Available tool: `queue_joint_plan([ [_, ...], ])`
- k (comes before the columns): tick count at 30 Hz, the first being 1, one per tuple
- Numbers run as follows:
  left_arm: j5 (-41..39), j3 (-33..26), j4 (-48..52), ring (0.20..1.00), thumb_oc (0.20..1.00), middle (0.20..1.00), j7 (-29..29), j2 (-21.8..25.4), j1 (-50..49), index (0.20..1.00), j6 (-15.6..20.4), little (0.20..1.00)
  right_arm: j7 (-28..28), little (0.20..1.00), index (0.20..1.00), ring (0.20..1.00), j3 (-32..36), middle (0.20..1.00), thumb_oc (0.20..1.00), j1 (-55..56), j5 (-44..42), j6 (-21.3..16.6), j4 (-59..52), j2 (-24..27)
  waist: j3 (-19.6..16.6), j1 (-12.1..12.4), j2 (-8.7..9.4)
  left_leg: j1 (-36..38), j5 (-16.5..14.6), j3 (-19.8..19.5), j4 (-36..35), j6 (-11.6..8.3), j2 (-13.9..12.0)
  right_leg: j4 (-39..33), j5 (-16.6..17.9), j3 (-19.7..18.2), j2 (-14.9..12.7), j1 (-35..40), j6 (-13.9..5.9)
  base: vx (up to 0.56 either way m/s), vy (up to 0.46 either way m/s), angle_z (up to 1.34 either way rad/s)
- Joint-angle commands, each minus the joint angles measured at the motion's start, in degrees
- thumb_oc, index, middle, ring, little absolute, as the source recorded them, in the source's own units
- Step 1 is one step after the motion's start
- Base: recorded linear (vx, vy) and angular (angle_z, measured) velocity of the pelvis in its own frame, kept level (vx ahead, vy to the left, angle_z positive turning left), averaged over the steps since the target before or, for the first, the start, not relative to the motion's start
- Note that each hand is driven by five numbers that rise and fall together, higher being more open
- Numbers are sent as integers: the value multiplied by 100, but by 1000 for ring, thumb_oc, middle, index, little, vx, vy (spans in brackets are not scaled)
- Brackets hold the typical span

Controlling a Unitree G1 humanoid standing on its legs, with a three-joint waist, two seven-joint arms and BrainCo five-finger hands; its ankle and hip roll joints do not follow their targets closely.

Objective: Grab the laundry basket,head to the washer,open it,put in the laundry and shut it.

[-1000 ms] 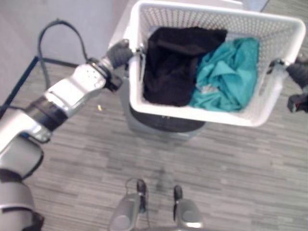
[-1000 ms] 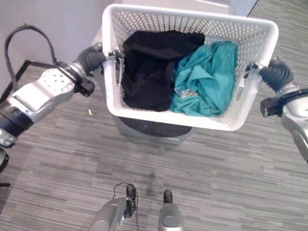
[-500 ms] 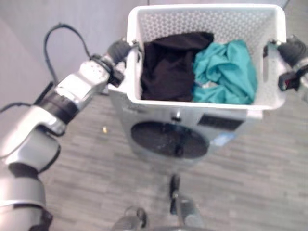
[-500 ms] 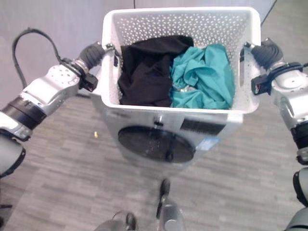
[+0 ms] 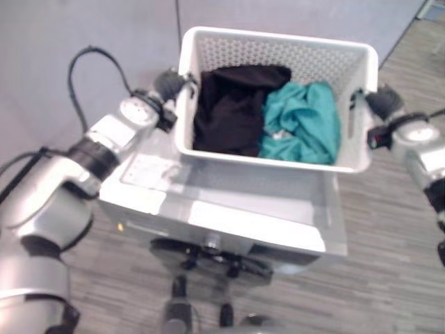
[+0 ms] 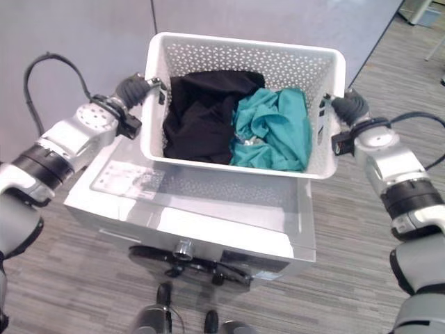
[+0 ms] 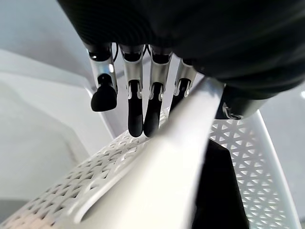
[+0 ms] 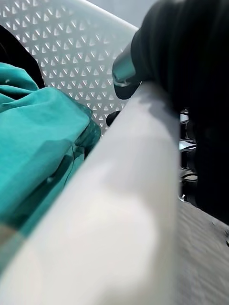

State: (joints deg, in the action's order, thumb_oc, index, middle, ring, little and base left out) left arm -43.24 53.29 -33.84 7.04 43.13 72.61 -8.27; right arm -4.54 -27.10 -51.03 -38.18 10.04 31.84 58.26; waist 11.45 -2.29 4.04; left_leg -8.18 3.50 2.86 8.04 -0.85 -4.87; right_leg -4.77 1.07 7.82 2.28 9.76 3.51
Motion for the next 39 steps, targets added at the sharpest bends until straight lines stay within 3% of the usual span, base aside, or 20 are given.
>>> queue_joint_plan([
  [1, -395, -467, -97, 200, 200, 200, -140, -677, 887, 200, 668, 200, 183, 200, 200, 200, 104, 200, 200, -67, 135, -271, -380, 105, -156, 317, -279, 812, -353, 42, -188, -298, -347, 458, -183, 115, -723, -639, -730, 78, 92, -27],
  [6, -276, -402, -234, 200, 200, 200, -280, -662, 834, 200, 574, 200, 397, 200, 200, 200, 118, 200, 200, 358, 284, -164, -685, -19, -180, 306, -319, 956, -518, 119, -198, -231, -275, 478, -169, 58, -810, -655, -785, 65, 85, -5],
  [18, 262, 26, -805, 200, 200, 200, -648, -249, 1160, 200, 376, 200, 789, 200, 200, 200, 93, 200, 200, 628, 340, 64, -880, 373, -108, 253, -292, 1018, -593, 208, -373, -178, -267, 463, -87, 57, -893, -814, -899, 18, 30, -3],
  [21, 444, 85, -694, 200, 200, 200, -765, -86, 1154, 200, 354, 200, 968, 200, 200, 200, 586, 200, 200, 1259, 329, 99, -1315, 801, -112, 219, -280, 1033, -583, 194, -446, -179, -257, 482, -99, 100, -904, -827, -913, 32, 24, 10],
  [22, 622, 142, -441, 200, 200, 200, -844, 103, 1086, 200, 326, 200, 1108, 200, 200, 200, 1081, 200, 200, 1953, 370, 133, -1749, 1179, -124, 192, -280, 1053, -581, 178, -502, -178, -251, 486, -103, 130, -915, -832, -930, 26, 16, 18],
  [26, 938, 237, 175, 200, 200, 200, -1117, 770, 855, 200, 235, 200, 1438, 200, 200, 200, 2112, 200, 200, 3424, 308, 147, -2584, 1652, -119, 199, -260, 1071, -601, 162, -516, -171, -249, 497, -98, 179, -937, -848, -955, 19, 5, 7],
  [28, 1040, 295, 661, 200, 200, 200, -1253, 1286, 657, 200, 211, 200, 1555, 200, 200, 200, 2524, 200, 200, 3987, 275, 144, -2831, 1759, -113, 253, -243, 1070, -624, 161, -497, -170, -251, 473, -87, 199, -948, -839, -965, 17, -6, -8],
  [29, 1042, 292, 677, 200, 200, 200, -1251, 1283, 654, 200, 204, 200, 1557, 200, 200, 200, 2579, 200, 200, 4045, 277, 147, -2851, 1759, -113, 263, -244, 1070, -625, 159, -495, -170, -251, 472, -86, 201, -949, -837, -965, 23, -10, -5],
  [30, 1067, 338, 1176, 200, 200, 200, -1335, 1733, 472, 200, 170, 200, 1629, 200, 200, 200, 2996, 200, 200, 4572, 219, 137, -3062, 1821, -110, 294, -231, 1070, -634, 158, -487, -170, -253, 437, -78, 222, -959, -818, -972, 18, -9, -4],
  [32, 1067, 353, 1379, 200, 200, 200, -1353, 1894, 424, 200, 169, 200, 1663, 200, 200, 200, 3288, 200, 200, 4914, 197, 124, -3167, 1847, -107, 315, -229, 1063, -633, 146, -487, -172, -257, 430, -78, 234, -965, -814, -971, 0, 0, 0],
  [33, 1076, 326, 1803, 200, 200, 200, -1414, 2202, 251, 200, 166, 200, 1739, 200, 200, 200, 3671, 200, 200, 5392, 184, 114, -3311, 1887, -107, 309, -214, 1054, -627, 127, -495, -179, -255, 415, -82, 283, -977, -798, -972, 0, 0, 0],
  [36, 1067, 104, 2426, 200, 200, 200, -1421, 2393, -202, 200, 167, 200, 1781, 200, 200, 200, 4261, 200, 200, 6087, 154, 52, -3430, 1890, -104, 380, -215, 1027, -609, 65, -530, -191, -243, 394, -81, 364, -1002, -771, -985, -5, -3, 6],
  [39, 1012, -57, 2769, 200, 200, 200, -1403, 2385, -528, 200, 187, 200, 1737, 200, 200, 200, 4170, 200, 200, 5990, 169, -1, -3267, 1900, -85, 444, -210, 1019, -620, 42, -530, -184, -233, 397, -76, 400, -1013, -761, -990, -11, -10, 10],
])
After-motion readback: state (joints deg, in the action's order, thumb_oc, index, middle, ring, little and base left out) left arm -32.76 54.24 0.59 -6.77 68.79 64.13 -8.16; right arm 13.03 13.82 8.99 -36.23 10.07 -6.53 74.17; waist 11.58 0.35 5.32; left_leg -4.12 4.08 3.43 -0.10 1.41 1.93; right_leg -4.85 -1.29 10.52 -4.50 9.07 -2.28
